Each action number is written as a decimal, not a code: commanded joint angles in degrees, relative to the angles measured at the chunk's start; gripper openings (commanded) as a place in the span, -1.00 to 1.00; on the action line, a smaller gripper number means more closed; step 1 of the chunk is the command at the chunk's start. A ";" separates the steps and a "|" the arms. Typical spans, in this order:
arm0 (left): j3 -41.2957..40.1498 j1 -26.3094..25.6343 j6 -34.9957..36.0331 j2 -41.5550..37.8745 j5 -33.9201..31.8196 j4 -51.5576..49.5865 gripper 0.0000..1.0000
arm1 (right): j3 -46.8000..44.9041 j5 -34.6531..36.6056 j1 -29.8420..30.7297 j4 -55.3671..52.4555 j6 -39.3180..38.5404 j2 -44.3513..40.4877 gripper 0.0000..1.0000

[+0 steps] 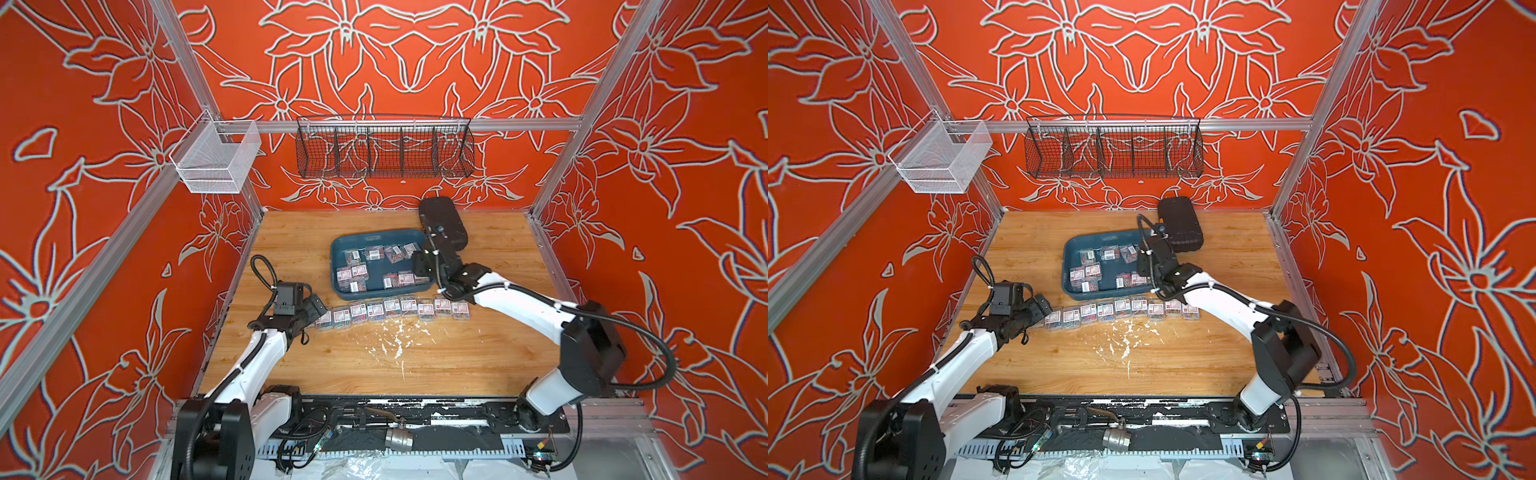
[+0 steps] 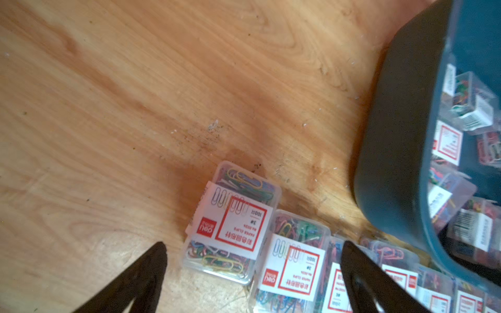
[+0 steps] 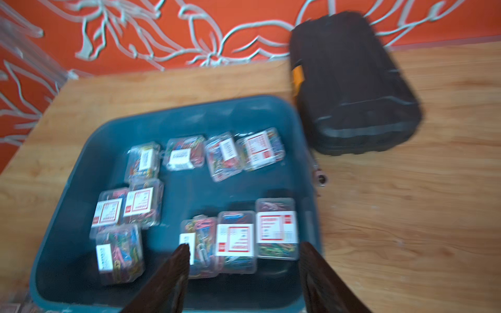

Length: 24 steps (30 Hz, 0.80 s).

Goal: Take the paper clips out of the storage box
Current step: Pick up the boxed paper clips from the storage box.

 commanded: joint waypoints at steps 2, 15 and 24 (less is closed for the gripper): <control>-2.41 0.08 -1.37 -4.56 -0.87 2.97 0.96 | 10.12 1.07 3.17 -6.90 -0.40 7.60 0.28; -3.66 0.04 -1.60 -6.30 -0.49 3.77 1.00 | 34.35 -2.95 7.94 -18.51 -0.46 28.24 0.22; -4.01 -0.01 -1.76 -6.87 -0.32 3.68 1.00 | 45.85 -4.09 8.04 -25.10 -2.31 39.04 0.23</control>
